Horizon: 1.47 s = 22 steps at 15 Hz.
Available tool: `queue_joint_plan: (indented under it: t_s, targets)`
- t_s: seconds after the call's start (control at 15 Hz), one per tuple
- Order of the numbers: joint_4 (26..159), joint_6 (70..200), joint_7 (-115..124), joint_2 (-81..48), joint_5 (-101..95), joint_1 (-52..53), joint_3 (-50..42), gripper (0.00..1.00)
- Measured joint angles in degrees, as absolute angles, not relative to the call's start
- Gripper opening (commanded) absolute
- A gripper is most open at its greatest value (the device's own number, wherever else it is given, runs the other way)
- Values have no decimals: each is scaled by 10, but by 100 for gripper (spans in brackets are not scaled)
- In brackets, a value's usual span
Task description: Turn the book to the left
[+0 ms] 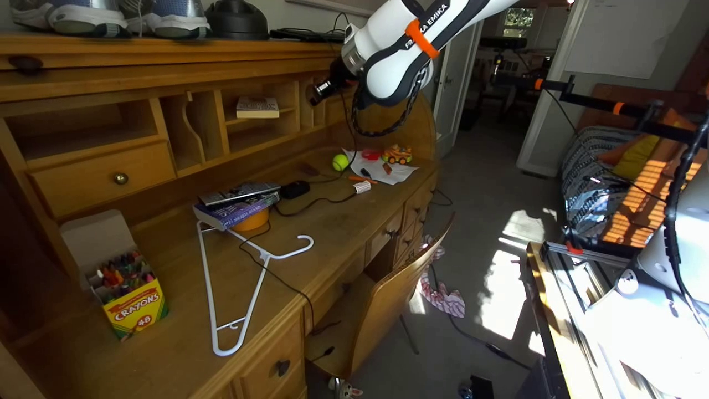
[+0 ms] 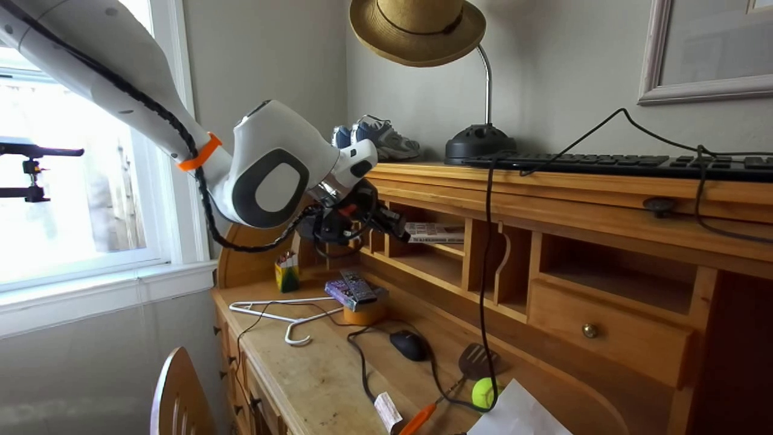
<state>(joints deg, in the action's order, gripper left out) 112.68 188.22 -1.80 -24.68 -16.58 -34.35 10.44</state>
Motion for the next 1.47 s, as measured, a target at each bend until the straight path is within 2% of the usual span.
queue_joint_plan:
  t_s: [0.6,1.27,1.47]
  targets:
    - [1114,1882,-1,-258,-105,-203,7,0]
    - [1064,1882,29,-305,-84,-75,-135,1]
    - [1050,1882,34,-319,-80,-56,-153,1]
